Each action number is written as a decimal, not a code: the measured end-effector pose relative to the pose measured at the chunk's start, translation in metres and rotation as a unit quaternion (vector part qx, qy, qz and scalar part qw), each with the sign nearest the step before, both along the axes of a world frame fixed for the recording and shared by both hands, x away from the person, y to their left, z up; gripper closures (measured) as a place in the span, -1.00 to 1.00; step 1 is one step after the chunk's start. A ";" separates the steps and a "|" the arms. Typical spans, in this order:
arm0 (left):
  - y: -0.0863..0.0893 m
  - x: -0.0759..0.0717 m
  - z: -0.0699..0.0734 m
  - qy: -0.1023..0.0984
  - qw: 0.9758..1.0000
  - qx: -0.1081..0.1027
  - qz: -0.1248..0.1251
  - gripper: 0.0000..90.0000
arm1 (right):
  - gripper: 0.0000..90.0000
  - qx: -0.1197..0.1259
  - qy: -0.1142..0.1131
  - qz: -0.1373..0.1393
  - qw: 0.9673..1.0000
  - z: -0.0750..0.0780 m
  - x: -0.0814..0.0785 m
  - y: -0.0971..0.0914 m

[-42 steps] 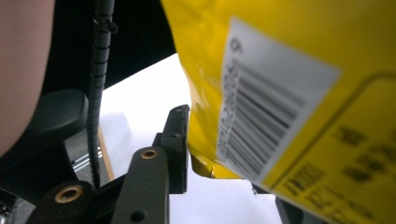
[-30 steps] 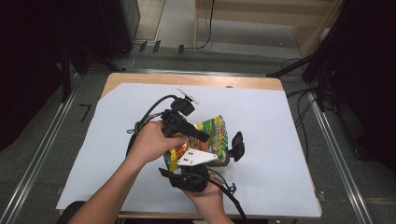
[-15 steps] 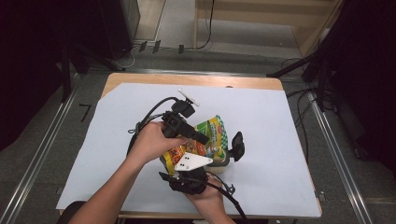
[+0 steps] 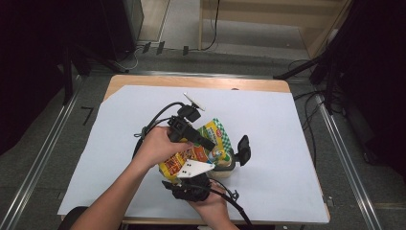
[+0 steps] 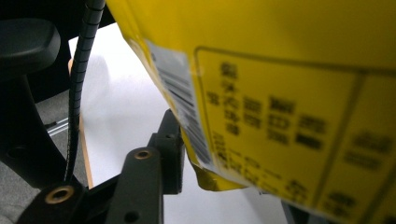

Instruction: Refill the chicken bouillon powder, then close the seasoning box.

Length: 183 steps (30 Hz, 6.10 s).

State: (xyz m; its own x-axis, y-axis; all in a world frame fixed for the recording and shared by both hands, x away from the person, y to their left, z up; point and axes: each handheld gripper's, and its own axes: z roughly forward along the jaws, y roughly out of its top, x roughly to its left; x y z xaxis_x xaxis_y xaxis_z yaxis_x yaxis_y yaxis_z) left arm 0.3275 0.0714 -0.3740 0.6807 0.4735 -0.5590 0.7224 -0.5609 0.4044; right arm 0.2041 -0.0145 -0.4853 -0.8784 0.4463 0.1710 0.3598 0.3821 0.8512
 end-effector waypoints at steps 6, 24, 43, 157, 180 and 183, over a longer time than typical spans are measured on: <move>0.002 0.004 -0.006 0.019 1.000 -0.013 -0.009 0.76 | 0.32 0.005 0.012 0.001 1.000 -0.004 0.001 0.000; 0.028 0.013 0.001 0.060 0.994 -0.090 -0.010 0.94 | 0.18 0.006 0.022 -0.015 1.000 -0.008 0.006 -0.002; 0.065 0.018 0.009 0.076 0.987 -0.142 0.008 0.97 | 0.10 -0.003 -0.002 -0.022 1.000 -0.006 0.005 -0.002; 0.211 0.027 0.043 -0.128 0.955 -0.137 0.231 0.26 | 0.20 0.014 0.037 -0.036 0.999 0.029 0.021 -0.030; 0.239 0.036 0.016 -0.108 0.951 -0.107 0.269 -0.02 | 0.23 0.008 0.049 -0.026 0.998 0.047 0.031 -0.045; 0.239 0.037 0.013 -0.104 0.951 -0.105 0.272 -0.05 | 0.25 0.012 0.050 -0.028 0.998 0.050 0.032 -0.049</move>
State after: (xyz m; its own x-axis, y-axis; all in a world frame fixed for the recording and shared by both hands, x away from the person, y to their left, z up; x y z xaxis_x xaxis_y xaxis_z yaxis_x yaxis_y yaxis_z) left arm 0.3645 0.3104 -0.3612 0.4729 0.6806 -0.5596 0.7743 -0.0179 0.6326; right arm 0.2363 -0.0637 -0.4352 -0.8305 0.4889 0.2668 0.4629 0.3395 0.8188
